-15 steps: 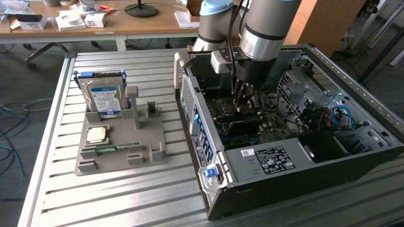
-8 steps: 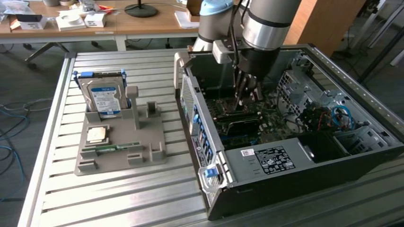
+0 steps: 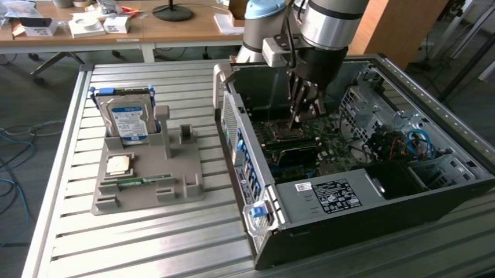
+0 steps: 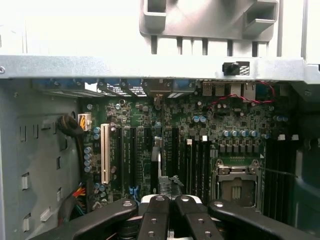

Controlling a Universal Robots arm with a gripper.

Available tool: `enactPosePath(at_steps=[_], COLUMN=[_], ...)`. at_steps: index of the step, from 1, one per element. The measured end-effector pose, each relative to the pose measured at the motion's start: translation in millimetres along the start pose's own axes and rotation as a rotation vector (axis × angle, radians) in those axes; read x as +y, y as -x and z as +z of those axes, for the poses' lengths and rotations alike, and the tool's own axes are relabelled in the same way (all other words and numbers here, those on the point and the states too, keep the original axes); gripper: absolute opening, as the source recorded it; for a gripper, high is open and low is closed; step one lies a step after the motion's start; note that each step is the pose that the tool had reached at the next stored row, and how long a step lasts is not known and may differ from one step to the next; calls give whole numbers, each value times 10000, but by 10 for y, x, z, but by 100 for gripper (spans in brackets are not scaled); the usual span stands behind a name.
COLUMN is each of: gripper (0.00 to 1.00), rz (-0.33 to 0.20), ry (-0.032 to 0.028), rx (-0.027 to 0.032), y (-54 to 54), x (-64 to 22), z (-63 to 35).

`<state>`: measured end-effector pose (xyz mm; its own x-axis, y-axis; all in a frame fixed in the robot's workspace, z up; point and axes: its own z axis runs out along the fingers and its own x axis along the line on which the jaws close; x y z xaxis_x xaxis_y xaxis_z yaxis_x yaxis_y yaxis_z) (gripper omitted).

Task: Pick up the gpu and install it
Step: 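Press down on the gpu until it lock into place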

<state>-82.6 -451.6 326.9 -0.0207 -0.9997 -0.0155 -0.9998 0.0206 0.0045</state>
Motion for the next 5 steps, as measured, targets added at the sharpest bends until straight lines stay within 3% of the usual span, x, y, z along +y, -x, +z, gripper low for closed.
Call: enactPosePath(at_steps=[5], gripper=[11], rz=[0], ry=[0], rx=[0], y=[0], x=[0], z=[0])
